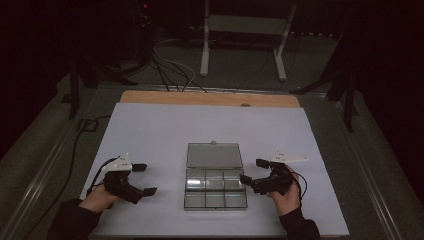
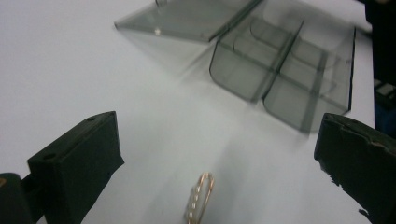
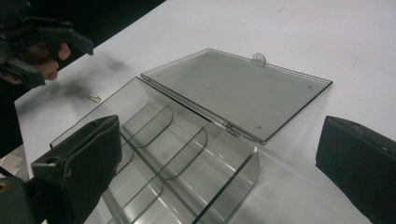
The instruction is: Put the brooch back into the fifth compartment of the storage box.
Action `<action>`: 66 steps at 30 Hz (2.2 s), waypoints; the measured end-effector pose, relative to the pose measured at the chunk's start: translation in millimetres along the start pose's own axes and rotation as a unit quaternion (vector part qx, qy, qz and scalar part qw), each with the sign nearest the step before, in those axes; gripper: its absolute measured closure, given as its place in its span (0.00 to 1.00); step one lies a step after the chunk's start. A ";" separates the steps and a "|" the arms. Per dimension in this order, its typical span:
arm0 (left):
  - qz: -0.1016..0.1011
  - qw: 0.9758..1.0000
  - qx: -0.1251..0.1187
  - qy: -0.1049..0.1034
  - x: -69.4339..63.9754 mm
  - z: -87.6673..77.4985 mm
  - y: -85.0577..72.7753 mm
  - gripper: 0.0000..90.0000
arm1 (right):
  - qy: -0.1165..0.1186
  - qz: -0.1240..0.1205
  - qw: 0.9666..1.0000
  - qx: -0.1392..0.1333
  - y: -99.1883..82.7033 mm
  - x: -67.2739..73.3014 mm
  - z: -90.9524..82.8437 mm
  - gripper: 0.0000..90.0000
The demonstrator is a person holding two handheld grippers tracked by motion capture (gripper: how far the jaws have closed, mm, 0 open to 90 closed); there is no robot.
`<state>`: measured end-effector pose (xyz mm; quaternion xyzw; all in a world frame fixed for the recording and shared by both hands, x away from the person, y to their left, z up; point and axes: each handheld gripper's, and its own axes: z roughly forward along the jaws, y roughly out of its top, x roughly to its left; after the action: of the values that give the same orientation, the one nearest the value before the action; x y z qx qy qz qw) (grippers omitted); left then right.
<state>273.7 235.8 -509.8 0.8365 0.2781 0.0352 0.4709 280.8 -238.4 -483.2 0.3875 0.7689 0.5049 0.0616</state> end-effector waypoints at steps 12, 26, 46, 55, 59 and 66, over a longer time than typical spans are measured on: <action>0.023 0.996 0.078 -0.025 -4.7 7.8 -9.8 0.10 | 0.002 0.007 1.000 -0.003 0.3 -1.7 -1.3 0.01; 0.061 0.992 0.108 0.017 -5.3 12.8 -12.9 0.53 | 0.006 0.013 1.000 -0.003 0.4 -2.5 -1.8 0.01; 0.086 0.984 0.150 0.042 -7.8 22.4 -7.1 0.97 | 0.005 0.015 1.000 -0.003 0.5 -2.6 -2.4 0.01; 0.070 0.985 0.152 0.037 -6.5 21.6 -5.3 0.97 | 0.006 0.017 1.000 -0.006 0.9 -3.0 -3.2 0.01; 0.069 0.986 0.150 0.035 -8.3 21.6 -2.9 0.97 | 0.006 0.018 1.000 -0.006 0.9 -3.1 -3.2 0.01; 0.066 0.986 0.146 0.035 -10.8 20.5 3.0 0.97 | 0.006 0.018 1.000 -0.006 0.6 -3.2 -3.1 0.01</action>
<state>272.5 213.5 -516.6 0.9110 0.2410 0.0542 0.3303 281.8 -242.7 -482.1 0.3978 0.7591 0.5128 0.0499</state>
